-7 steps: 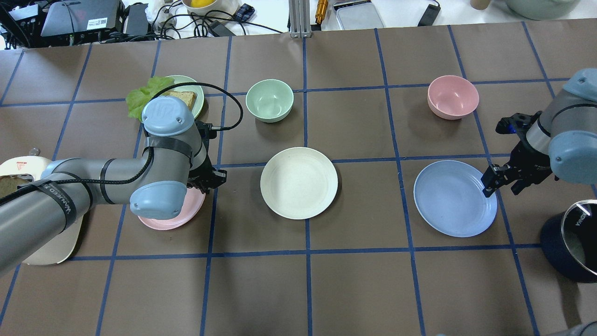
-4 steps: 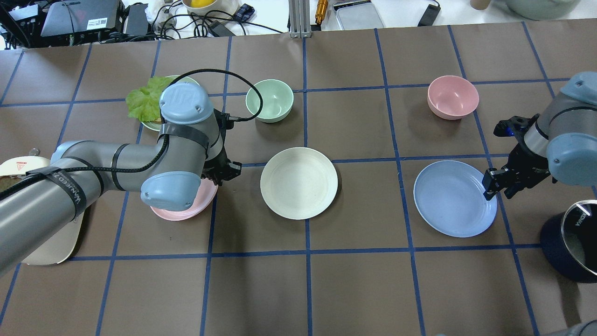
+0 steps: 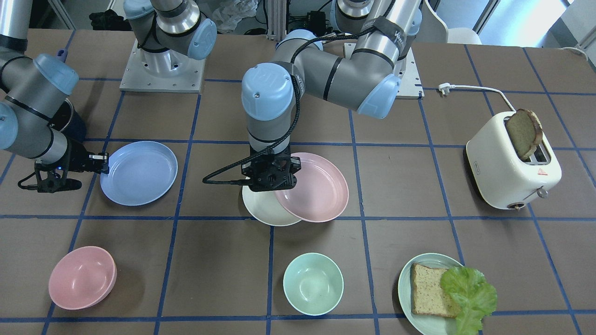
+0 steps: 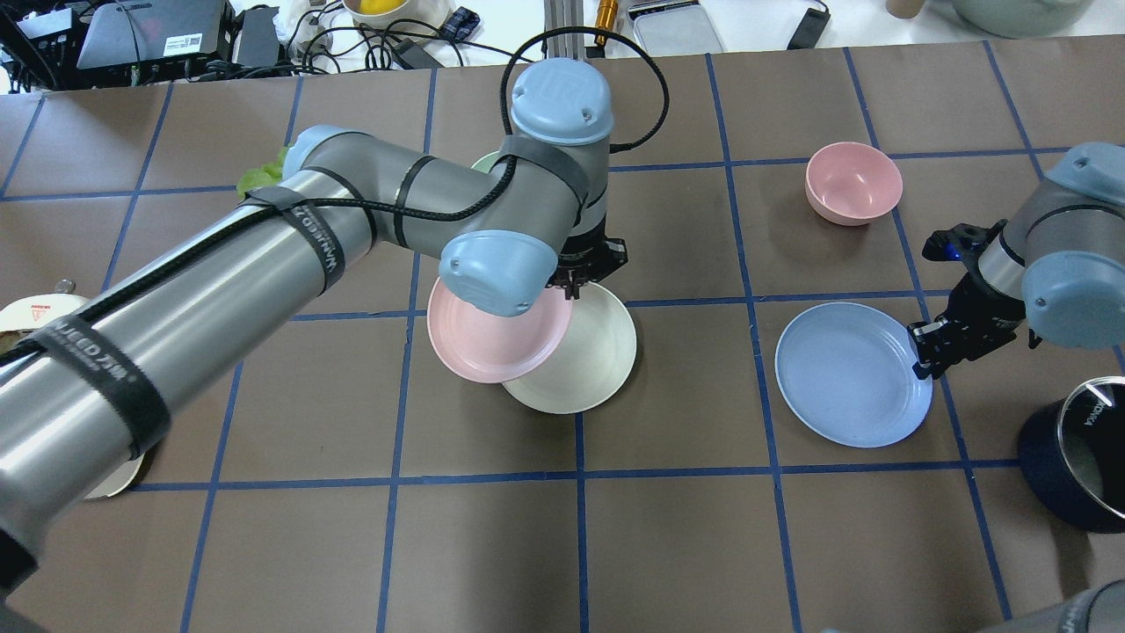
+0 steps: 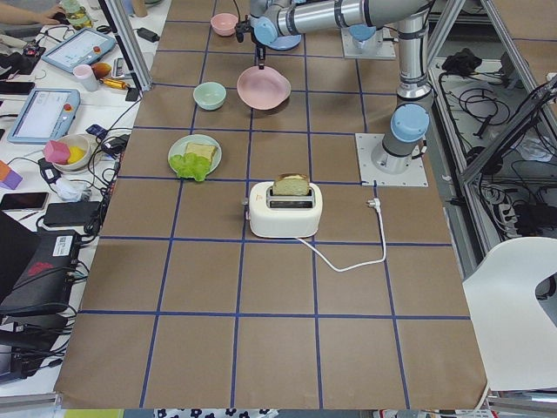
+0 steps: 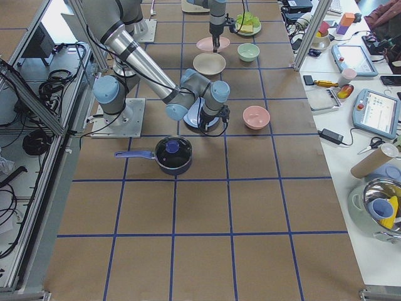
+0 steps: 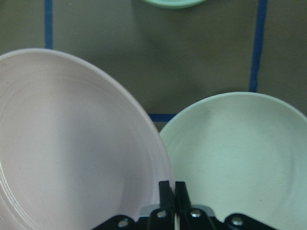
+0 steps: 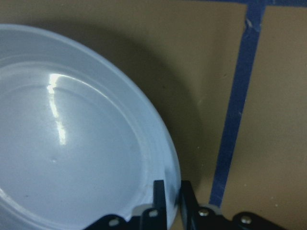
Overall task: Stack three plates with pink and blue
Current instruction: 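Carry the pink plate with the left gripper onto the cream plate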
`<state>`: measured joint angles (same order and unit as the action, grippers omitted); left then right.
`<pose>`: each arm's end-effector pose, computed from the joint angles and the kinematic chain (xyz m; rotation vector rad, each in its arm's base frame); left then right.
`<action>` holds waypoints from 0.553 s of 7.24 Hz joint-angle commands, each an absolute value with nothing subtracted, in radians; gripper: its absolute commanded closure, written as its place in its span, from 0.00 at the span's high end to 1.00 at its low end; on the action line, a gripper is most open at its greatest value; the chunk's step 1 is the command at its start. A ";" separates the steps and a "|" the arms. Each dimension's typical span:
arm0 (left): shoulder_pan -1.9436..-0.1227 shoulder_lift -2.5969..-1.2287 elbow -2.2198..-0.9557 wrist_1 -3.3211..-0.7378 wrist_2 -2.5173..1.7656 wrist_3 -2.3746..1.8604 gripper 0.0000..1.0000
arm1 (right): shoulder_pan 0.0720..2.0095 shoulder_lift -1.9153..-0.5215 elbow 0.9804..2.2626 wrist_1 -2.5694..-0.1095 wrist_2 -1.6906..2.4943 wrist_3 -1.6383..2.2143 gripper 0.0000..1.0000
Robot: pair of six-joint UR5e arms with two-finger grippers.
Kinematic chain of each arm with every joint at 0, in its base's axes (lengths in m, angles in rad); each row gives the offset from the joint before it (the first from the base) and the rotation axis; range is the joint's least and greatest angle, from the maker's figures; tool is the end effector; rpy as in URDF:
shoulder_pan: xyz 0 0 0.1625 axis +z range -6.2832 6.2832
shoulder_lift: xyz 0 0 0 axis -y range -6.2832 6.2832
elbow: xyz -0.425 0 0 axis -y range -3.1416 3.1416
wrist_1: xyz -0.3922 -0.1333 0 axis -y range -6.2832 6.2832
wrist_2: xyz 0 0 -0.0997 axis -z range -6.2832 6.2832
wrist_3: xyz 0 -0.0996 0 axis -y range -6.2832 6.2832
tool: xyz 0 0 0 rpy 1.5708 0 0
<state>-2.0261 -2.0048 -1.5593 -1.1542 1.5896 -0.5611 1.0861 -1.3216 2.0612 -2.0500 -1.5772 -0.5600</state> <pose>-0.3975 -0.5130 0.2871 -0.1650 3.1179 -0.0062 -0.0994 -0.4735 0.1881 -0.1141 2.9955 0.3450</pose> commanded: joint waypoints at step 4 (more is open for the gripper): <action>-2.115 -2.125 -1.477 -1.178 1.591 -0.603 0.28 | 1.086 -1.313 2.007 -2.036 -1.578 -0.554 0.00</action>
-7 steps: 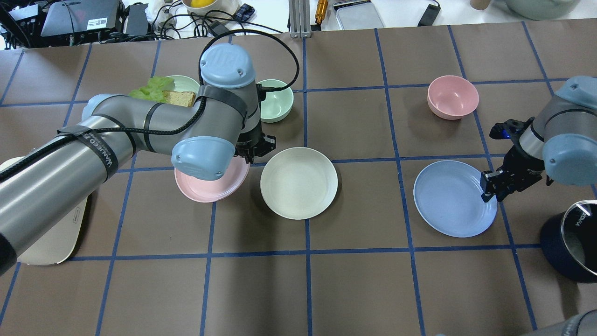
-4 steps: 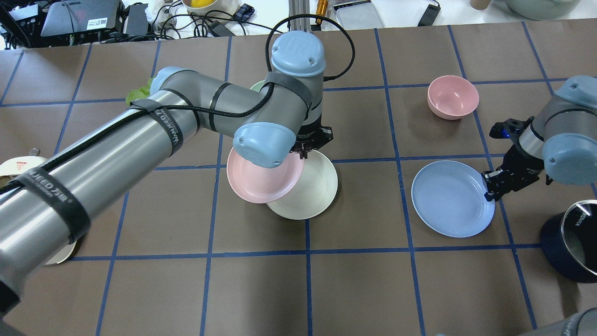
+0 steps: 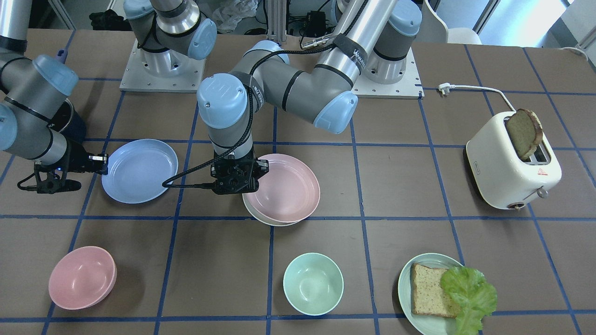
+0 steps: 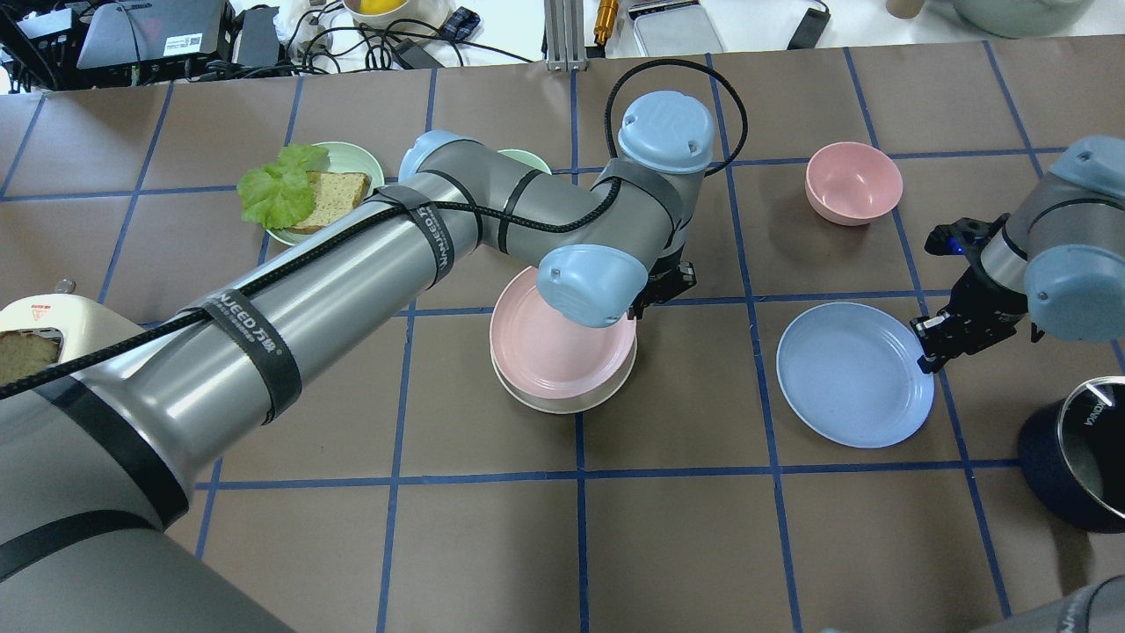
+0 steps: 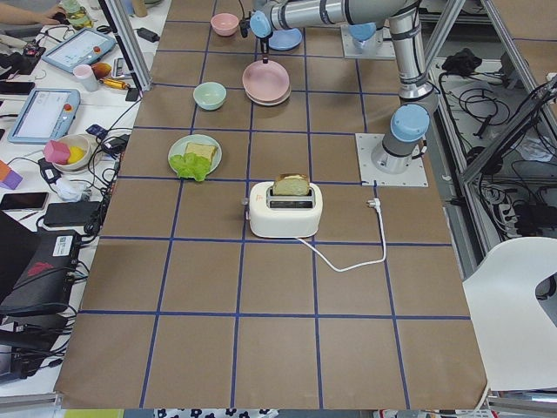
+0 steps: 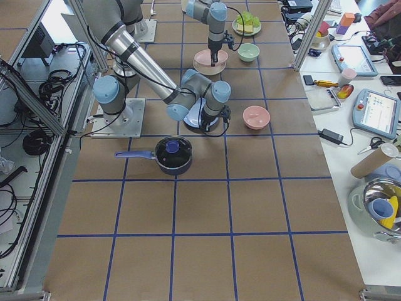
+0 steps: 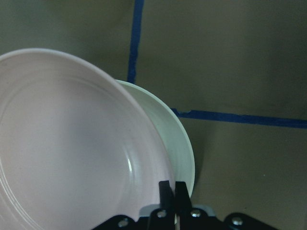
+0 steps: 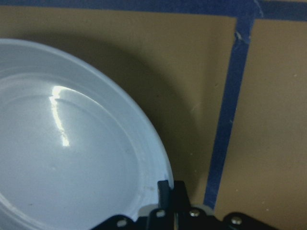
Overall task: Stack three plates with pink and blue
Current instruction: 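Carry the pink plate with the left gripper onto the cream plate, then release the pink plate and raise the left gripper while the right lifts the blue plate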
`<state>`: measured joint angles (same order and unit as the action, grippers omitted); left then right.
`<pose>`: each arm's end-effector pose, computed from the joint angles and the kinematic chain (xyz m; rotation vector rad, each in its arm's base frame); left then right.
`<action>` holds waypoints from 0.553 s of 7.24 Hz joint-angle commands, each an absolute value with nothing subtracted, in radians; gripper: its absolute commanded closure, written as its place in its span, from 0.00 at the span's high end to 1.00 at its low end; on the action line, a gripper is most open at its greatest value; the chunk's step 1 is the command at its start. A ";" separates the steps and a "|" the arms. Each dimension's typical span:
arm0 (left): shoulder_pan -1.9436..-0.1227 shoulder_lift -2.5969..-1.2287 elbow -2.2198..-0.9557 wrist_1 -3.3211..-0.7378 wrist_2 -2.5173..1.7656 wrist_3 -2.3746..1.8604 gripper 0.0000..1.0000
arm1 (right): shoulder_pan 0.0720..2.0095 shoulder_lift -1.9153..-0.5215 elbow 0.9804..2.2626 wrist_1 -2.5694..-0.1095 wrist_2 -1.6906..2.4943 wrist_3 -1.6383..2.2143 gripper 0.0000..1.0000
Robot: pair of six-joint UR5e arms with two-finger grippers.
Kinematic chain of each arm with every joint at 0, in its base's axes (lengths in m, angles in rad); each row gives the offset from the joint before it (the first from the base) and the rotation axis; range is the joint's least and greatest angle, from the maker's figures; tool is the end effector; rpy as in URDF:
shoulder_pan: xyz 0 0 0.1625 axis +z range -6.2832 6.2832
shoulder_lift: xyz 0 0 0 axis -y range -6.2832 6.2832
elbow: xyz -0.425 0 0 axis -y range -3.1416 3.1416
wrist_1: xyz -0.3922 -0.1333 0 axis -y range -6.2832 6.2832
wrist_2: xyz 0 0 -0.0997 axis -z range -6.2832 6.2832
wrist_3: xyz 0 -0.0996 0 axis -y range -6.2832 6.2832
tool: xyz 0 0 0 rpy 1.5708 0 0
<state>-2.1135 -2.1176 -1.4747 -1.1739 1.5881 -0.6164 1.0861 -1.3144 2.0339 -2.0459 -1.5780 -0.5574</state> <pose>-0.4578 -0.5043 0.2499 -0.1134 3.0951 0.0551 -0.1042 -0.4824 0.1944 -0.1107 3.0067 0.3259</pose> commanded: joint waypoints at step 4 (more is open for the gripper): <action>-2.009 -2.041 -1.439 -1.239 1.603 -0.497 1.00 | 1.086 -1.316 1.883 -1.834 -1.529 -0.494 0.00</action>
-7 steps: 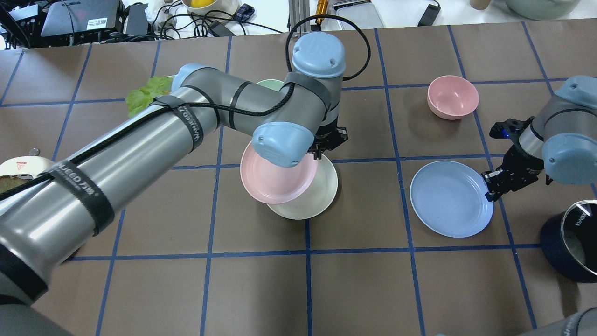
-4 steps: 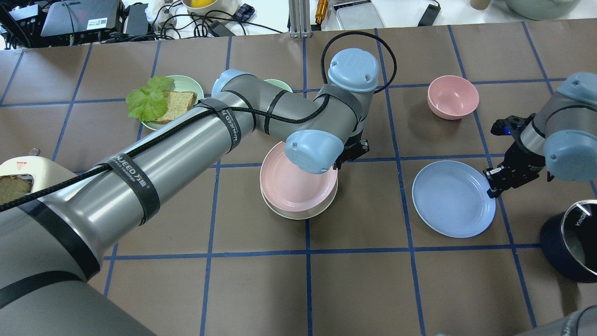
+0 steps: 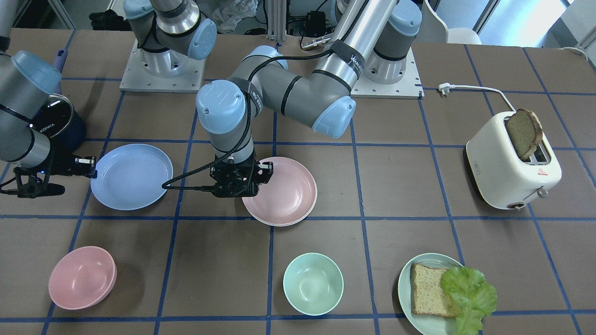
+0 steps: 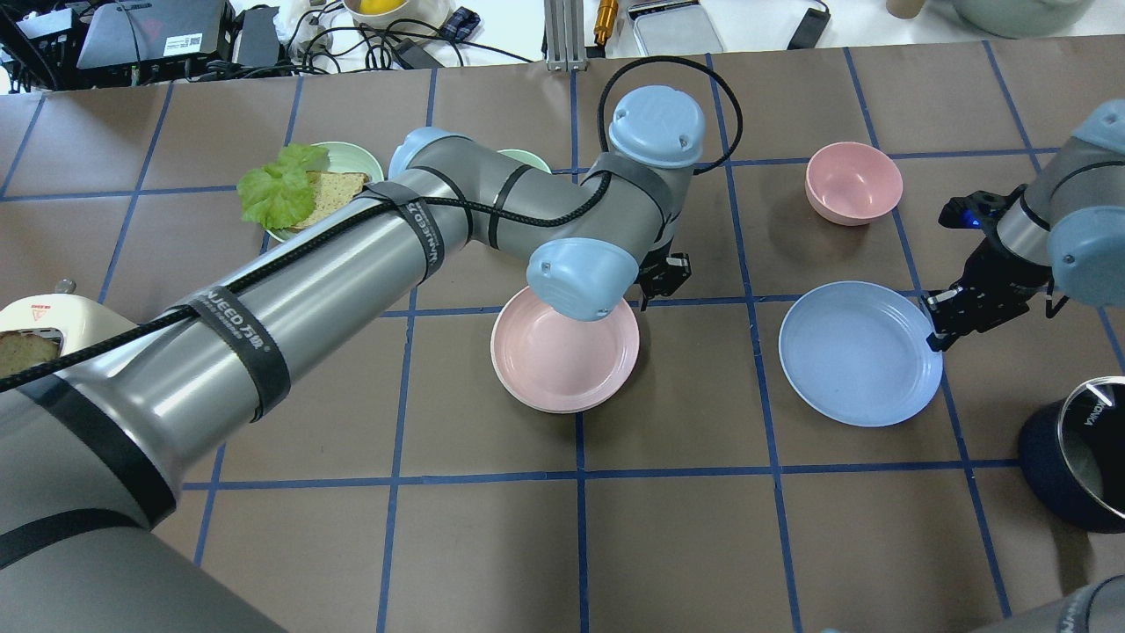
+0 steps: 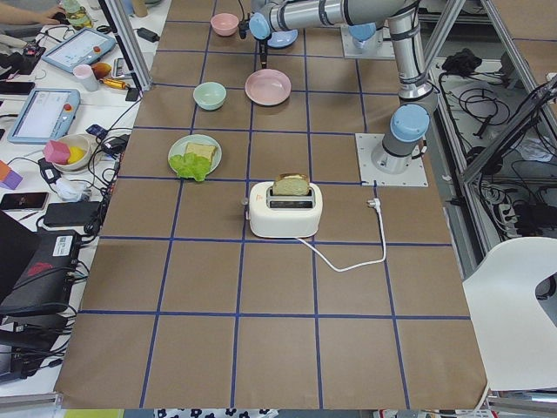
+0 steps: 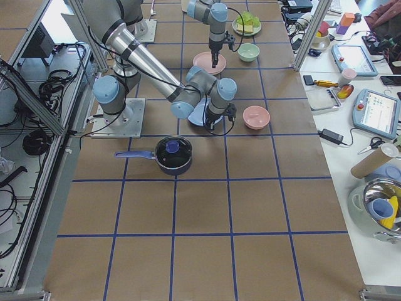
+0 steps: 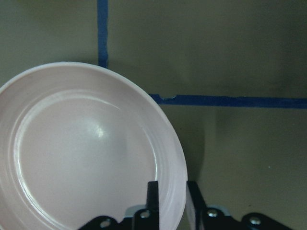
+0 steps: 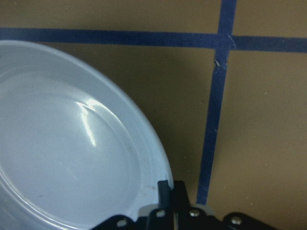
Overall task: Stack three plates with pink and blue
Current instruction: 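Release the pink plate and raise the left gripper while the right lifts the blue plate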
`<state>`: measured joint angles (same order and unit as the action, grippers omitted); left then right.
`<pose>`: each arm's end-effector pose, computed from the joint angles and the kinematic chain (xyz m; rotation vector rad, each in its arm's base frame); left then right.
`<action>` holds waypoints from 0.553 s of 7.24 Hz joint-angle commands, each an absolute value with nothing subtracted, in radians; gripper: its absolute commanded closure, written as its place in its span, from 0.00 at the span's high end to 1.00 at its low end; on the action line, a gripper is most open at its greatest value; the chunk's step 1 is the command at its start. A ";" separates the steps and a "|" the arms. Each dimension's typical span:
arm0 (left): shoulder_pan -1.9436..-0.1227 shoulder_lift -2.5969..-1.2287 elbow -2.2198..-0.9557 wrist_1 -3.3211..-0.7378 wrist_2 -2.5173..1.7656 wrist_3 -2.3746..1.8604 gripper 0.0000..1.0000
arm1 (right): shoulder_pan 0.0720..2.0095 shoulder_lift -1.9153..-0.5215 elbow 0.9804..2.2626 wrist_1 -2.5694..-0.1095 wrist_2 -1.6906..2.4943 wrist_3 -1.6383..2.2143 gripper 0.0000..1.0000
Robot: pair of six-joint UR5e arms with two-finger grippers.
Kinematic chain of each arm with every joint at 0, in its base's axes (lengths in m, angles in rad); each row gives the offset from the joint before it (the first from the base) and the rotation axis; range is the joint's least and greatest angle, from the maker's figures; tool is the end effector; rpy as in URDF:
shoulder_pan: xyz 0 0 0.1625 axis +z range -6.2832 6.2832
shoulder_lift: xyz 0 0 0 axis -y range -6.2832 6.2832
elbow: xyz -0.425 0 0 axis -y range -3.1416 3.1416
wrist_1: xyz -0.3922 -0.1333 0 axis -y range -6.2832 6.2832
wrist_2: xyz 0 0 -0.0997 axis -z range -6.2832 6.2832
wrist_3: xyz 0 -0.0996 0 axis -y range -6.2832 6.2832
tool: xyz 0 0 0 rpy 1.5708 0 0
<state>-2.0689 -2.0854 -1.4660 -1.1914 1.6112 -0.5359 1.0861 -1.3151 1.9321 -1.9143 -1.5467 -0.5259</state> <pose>-0.4315 -0.5229 0.2737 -0.0575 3.0909 0.0100 -0.1113 -0.5025 0.2240 -0.0562 2.9686 0.3402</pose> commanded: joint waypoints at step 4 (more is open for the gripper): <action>-1.711 -1.854 -1.312 -1.623 1.529 -0.276 1.00 | 1.158 -1.328 1.844 -1.773 -1.456 -0.345 0.00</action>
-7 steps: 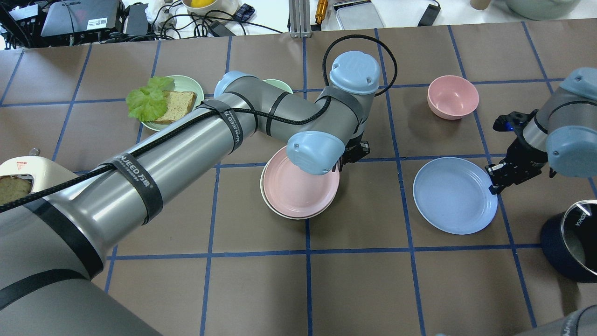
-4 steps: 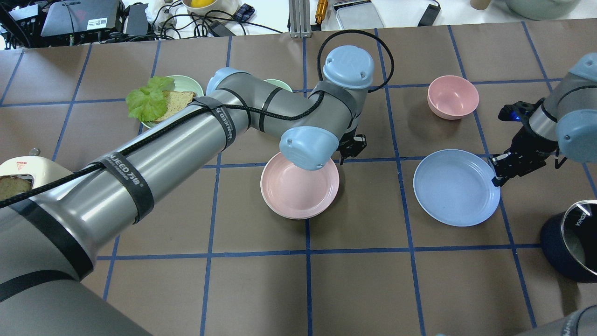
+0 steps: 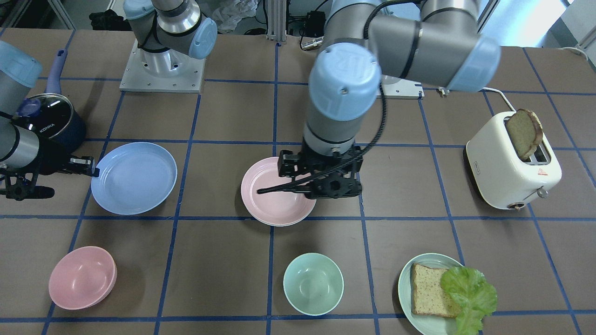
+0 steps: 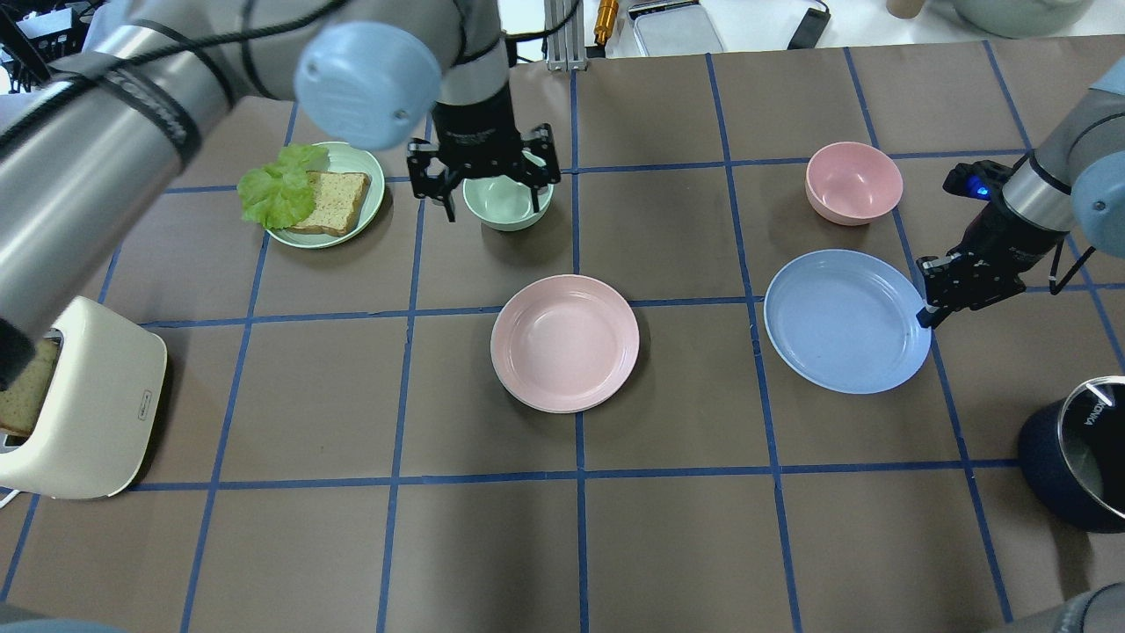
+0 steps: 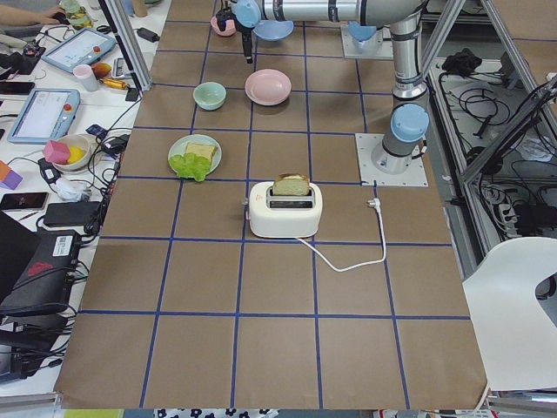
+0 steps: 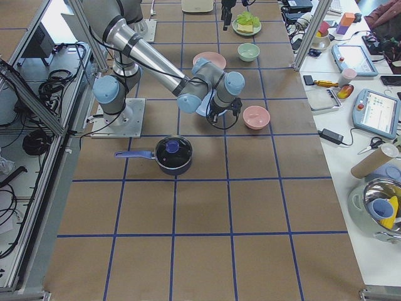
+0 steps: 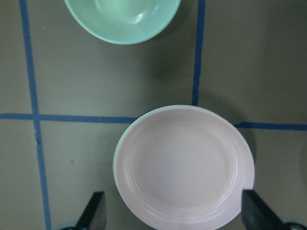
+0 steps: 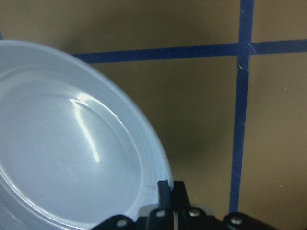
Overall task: Stack three plates with pink and blue
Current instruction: 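Release the pink plate and raise the left gripper while the right lifts the blue plate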
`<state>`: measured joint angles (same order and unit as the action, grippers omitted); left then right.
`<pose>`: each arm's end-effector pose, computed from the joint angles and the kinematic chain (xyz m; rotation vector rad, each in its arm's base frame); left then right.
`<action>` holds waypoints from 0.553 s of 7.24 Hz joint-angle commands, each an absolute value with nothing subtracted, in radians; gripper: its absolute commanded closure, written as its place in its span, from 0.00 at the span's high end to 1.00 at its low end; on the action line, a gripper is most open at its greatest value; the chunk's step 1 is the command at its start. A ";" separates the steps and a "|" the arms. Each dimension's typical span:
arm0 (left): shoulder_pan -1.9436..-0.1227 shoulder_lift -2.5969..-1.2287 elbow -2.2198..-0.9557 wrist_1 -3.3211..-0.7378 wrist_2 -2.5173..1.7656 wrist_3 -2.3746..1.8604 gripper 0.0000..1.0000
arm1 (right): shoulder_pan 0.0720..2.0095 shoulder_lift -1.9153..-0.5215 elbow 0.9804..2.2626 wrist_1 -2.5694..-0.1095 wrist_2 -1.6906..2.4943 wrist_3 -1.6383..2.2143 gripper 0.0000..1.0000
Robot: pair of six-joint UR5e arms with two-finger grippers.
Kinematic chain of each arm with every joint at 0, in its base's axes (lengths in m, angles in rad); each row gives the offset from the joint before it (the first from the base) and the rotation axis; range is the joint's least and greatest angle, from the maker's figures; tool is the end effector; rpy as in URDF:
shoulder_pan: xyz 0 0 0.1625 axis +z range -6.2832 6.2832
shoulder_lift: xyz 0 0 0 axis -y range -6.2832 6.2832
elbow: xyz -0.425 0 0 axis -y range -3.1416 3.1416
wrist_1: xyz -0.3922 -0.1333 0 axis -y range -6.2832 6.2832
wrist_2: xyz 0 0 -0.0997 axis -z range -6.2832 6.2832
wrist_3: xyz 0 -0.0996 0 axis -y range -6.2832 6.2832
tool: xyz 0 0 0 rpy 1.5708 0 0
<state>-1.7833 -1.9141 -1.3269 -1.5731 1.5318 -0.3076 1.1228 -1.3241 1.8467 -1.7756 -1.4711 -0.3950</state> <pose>-0.2654 -0.5795 0.4146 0.1517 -3.1218 -0.1694 -0.0907 -0.5193 0.2536 0.1000 2.8975 0.3647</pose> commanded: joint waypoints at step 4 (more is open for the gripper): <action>-1.631 -1.628 -1.509 -1.510 1.555 -0.247 1.00 | 1.368 -1.353 1.796 -1.769 -1.453 -0.001 0.00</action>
